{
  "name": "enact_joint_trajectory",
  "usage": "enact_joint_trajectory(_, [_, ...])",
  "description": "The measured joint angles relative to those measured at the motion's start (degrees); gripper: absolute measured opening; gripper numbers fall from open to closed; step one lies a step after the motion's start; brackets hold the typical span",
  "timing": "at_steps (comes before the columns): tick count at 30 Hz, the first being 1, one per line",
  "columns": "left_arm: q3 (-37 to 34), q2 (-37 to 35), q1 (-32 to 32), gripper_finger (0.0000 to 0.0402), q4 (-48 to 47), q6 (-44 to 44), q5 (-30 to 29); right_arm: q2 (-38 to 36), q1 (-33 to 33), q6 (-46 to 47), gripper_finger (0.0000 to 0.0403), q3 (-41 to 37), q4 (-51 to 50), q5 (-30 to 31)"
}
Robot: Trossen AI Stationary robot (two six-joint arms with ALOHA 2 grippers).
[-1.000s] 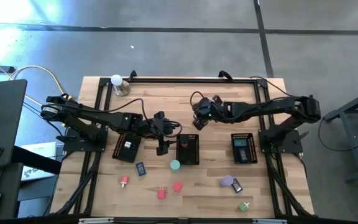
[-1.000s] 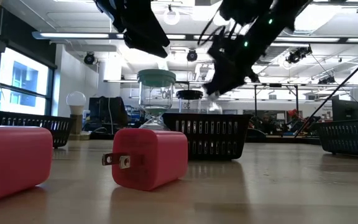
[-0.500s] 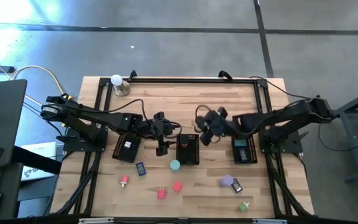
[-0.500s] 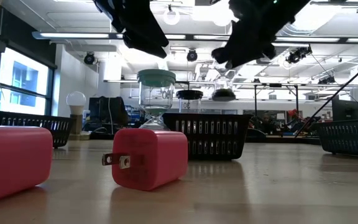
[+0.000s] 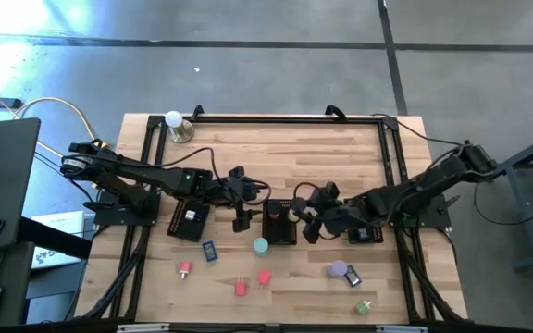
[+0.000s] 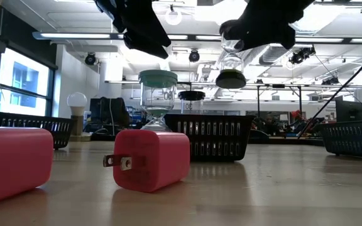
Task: Pick & Place Office items
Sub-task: Put the yellow hourglass into the middle black bin
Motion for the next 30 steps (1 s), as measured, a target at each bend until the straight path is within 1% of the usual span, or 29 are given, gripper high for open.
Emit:
enact_joint_trajectory(4, [0.0, 0.0, -0.8, 0.0289, 0.0, 0.0, 0.0, 1.6, 1.3, 1.0, 0.0150, 0.0, 0.1, 1.1])
enact_joint_trajectory(9, [0.0, 0.0, -1.6, 0.0289, 0.2, 0.0, 0.0, 5.0, 0.9, 1.3, 0.0150, 0.0, 1.6, 1.1])
enact_joint_trajectory(19, [0.0, 0.0, -1.6, 0.0289, 0.2, -0.4, 0.0, 6.9, 0.1, -0.1, 0.0150, 0.0, 5.7, -1.9])
enact_joint_trajectory(30, [0.0, 0.0, -1.6, 0.0289, 0.0, 0.2, 0.0, 13.2, -1.1, -0.3, 0.0150, 0.0, 8.7, -3.1])
